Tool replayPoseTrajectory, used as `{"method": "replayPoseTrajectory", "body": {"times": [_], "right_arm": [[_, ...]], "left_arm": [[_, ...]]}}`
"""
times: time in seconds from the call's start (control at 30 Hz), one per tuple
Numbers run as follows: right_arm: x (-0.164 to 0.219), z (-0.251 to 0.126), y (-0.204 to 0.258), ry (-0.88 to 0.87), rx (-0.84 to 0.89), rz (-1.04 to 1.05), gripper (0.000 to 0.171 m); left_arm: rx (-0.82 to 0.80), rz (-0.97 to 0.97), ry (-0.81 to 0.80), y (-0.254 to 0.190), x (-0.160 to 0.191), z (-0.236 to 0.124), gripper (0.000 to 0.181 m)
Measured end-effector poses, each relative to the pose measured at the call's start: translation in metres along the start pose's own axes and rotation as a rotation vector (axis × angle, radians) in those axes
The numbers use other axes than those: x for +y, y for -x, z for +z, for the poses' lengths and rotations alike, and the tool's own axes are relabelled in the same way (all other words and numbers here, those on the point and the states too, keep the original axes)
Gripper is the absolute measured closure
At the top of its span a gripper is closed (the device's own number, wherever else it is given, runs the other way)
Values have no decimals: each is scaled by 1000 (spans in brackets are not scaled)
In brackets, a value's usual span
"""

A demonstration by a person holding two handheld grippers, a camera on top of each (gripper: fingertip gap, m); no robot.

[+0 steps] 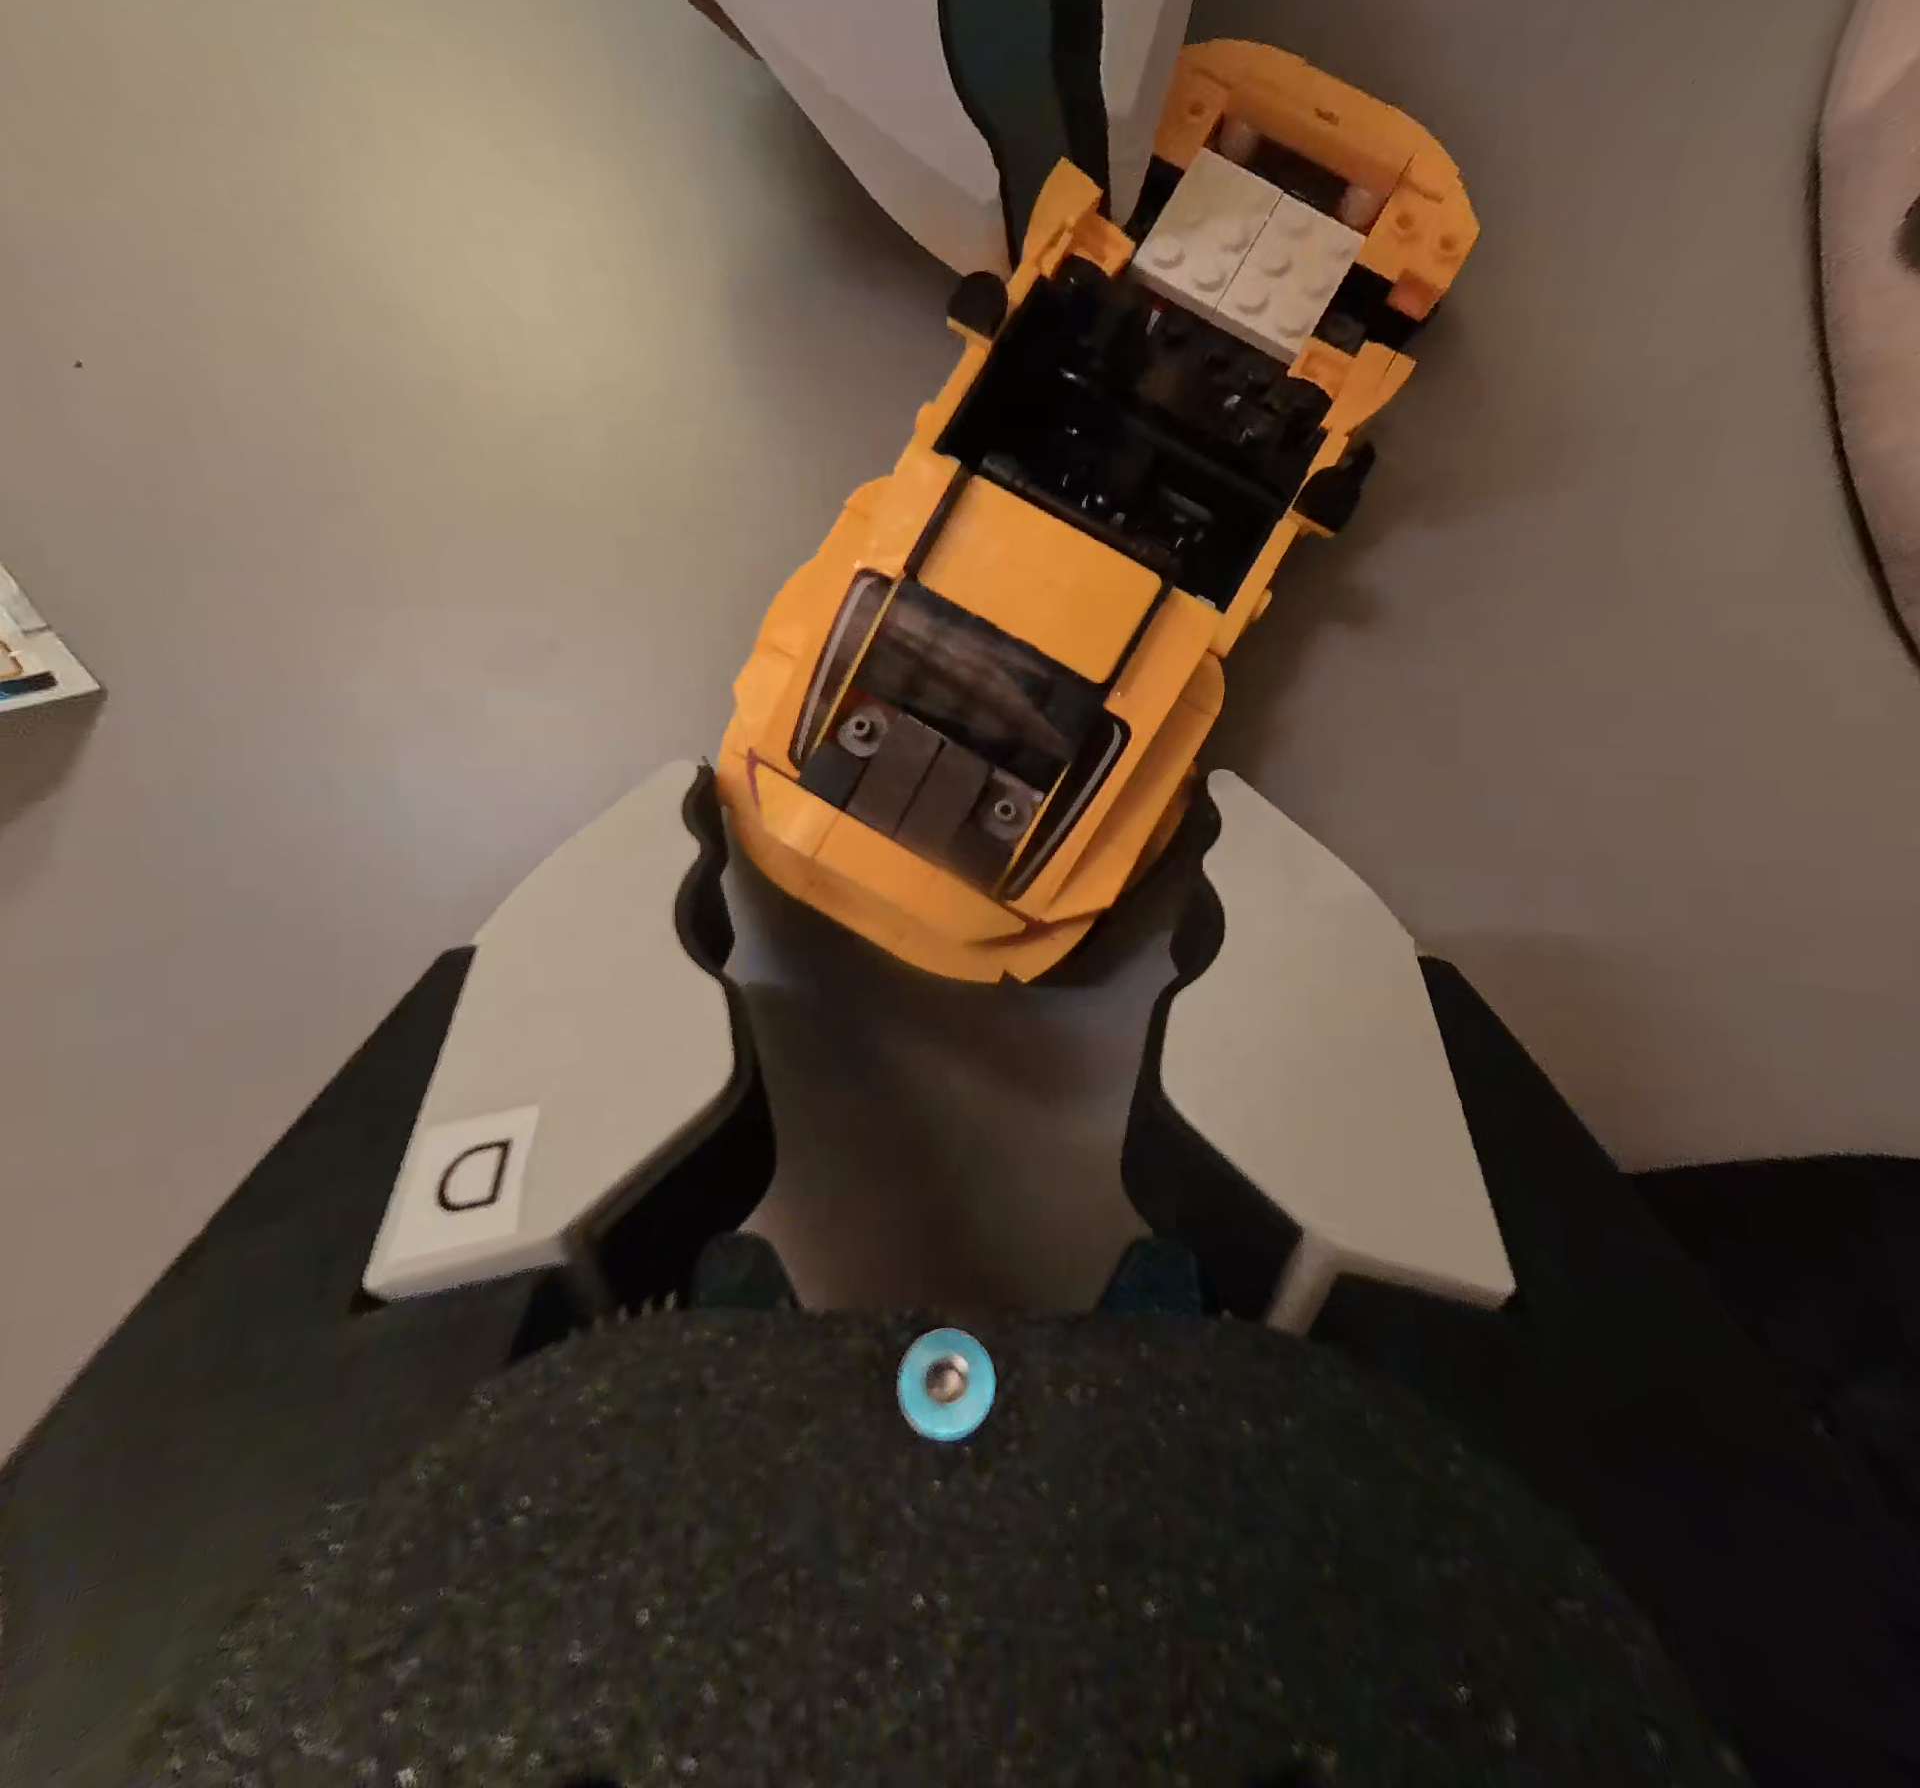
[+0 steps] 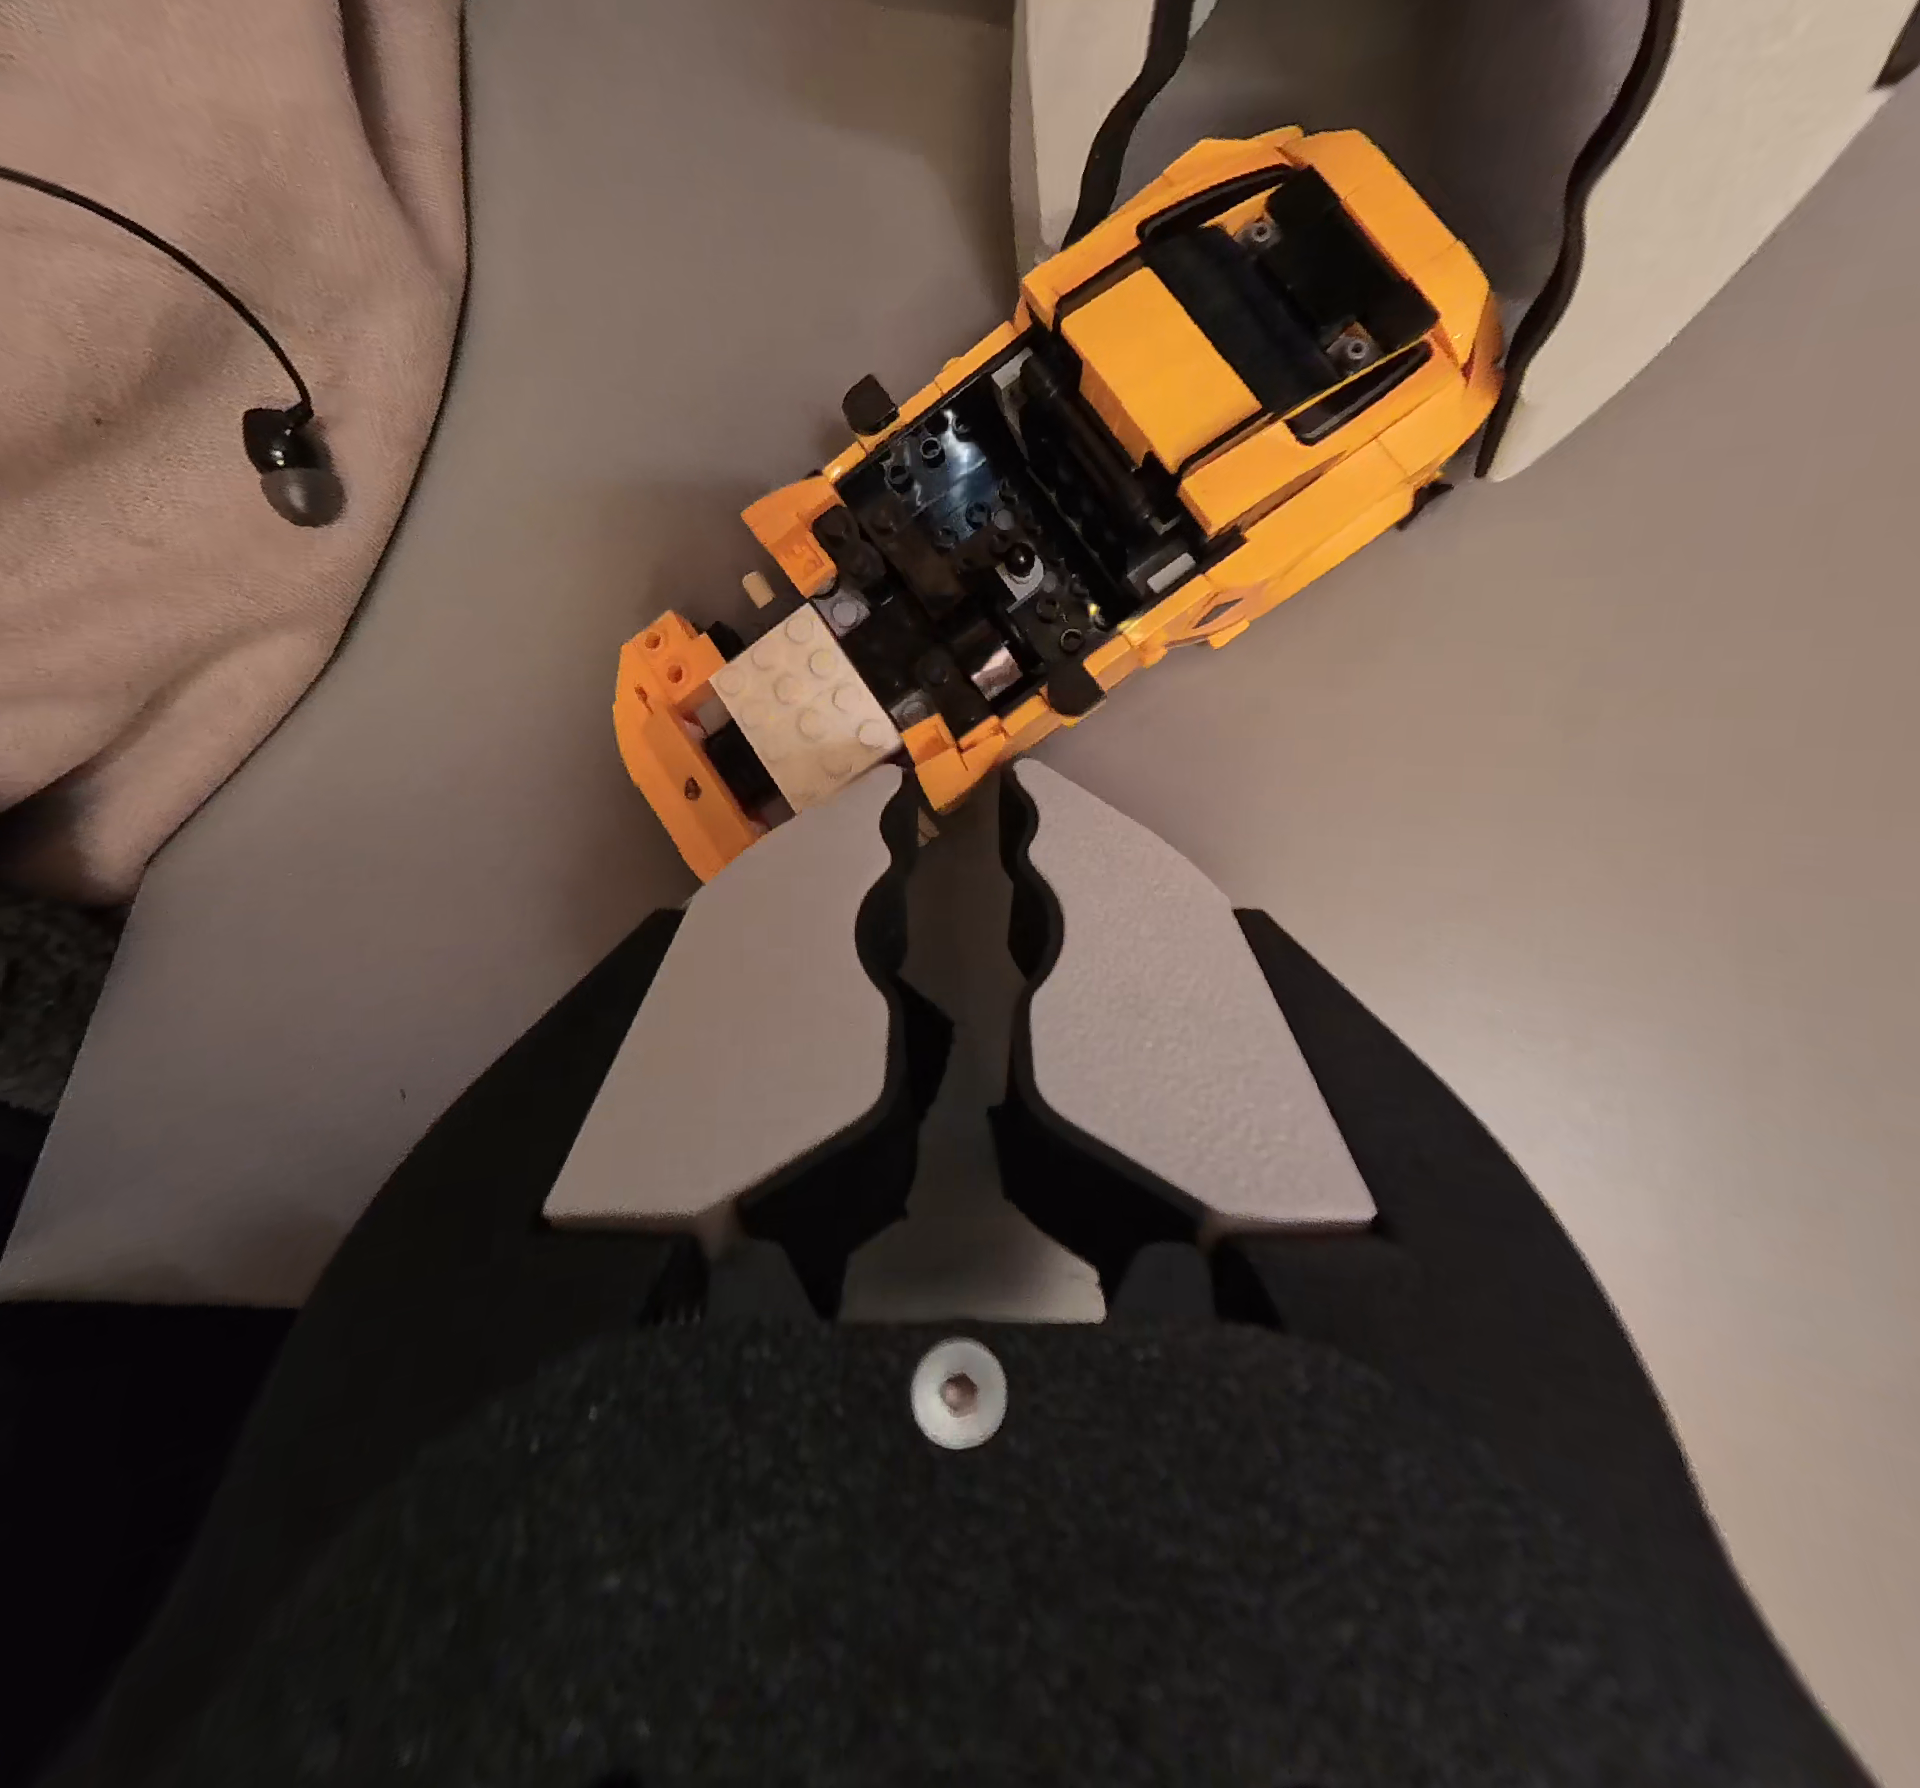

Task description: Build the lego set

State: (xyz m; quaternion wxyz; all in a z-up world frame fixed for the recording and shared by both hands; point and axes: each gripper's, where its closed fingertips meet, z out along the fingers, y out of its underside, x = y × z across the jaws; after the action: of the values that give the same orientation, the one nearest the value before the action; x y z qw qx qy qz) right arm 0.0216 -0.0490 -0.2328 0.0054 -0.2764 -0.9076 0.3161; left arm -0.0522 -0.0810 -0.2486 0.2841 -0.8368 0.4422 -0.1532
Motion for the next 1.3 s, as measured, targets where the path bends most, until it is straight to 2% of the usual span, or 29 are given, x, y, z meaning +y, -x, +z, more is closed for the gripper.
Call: {"method": "replayPoseTrajectory", "body": {"times": [0.37,0.83,1.3], "right_arm": [[6,-4,-1,48,-71,-14,157],[5,-4,-1,88,-90,-39,152],[6,-3,0,85,-81,-43,158]], "left_arm": [[-168,-200,-19,-14,-2,1,98],[-164,-194,-28,-16,-3,2,98],[-163,-207,-27,-18,-3,1,98]]}}
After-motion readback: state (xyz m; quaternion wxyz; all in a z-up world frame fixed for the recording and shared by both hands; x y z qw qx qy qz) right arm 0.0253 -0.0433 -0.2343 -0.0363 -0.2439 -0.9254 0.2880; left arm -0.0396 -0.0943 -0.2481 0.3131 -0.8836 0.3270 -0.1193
